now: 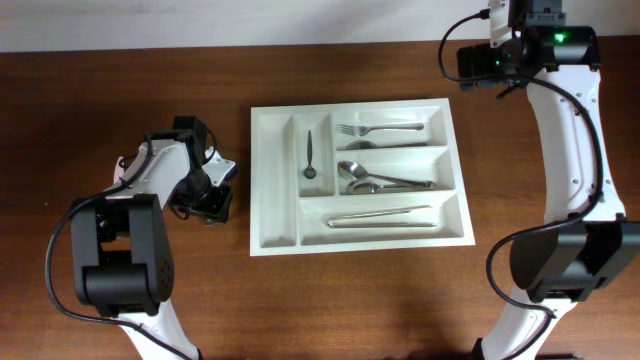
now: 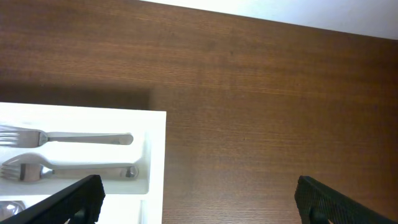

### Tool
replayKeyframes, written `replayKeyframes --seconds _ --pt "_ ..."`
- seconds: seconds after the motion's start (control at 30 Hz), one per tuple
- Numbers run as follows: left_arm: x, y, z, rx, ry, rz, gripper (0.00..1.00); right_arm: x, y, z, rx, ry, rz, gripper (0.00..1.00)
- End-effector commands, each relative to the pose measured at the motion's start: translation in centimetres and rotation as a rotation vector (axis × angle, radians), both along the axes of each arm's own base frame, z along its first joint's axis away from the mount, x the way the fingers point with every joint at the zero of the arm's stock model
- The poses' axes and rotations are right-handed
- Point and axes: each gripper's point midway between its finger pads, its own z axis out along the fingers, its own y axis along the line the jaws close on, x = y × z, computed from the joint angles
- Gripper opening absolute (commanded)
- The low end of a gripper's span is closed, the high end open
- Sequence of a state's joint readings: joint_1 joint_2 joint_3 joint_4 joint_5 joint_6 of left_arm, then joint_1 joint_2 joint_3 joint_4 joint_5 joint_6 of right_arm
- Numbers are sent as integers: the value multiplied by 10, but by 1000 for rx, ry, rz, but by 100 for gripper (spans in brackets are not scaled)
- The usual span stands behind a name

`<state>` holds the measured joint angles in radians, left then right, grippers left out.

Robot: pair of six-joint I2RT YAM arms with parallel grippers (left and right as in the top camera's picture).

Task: Pack container
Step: 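Grasp the second silver spoon beside the tray with the left gripper, then place the second spoon into the left-middle compartment beside the first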

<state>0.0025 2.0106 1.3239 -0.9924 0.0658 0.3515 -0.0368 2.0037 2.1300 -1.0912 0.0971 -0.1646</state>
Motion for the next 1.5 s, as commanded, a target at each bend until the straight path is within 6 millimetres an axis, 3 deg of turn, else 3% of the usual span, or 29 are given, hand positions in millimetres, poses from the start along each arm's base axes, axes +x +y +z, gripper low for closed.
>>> replayKeyframes --seconds 0.0,0.2,0.33,0.6,0.7,0.77,0.87,1.03,1.1,1.17,1.33,1.47 --pt "-11 4 -7 11 37 17 45 1 -2 11 -5 -29 -11 99" --pt "-15 4 -7 11 53 16 36 1 -2 11 -5 -29 -11 99" --pt "-16 4 -7 12 57 21 17 1 -2 11 -5 -29 -11 99" --pt "-13 4 -5 14 49 31 15 1 -2 11 -5 -29 -10 99" --pt "3 4 4 16 3 58 14 1 -2 11 -5 -29 -10 99" --pt "22 5 17 18 -47 92 13 1 -2 11 -5 -29 -11 99" --pt "61 5 55 15 -159 130 11 1 -2 11 -5 -29 -10 99" --pt "95 3 110 4 -271 187 9 1 -2 11 -5 -29 -11 99" --pt "103 -10 133 -35 -301 222 6 1 -2 11 -5 -29 -10 99" --pt "106 -24 142 -78 -306 268 2 1 -2 11 -5 -29 -10 99" --pt "104 -61 144 -173 -273 351 2 1 -2 11 -5 -29 -11 99" --pt "106 -96 149 -241 -285 306 2 1 -2 11 -5 -29 -10 99"
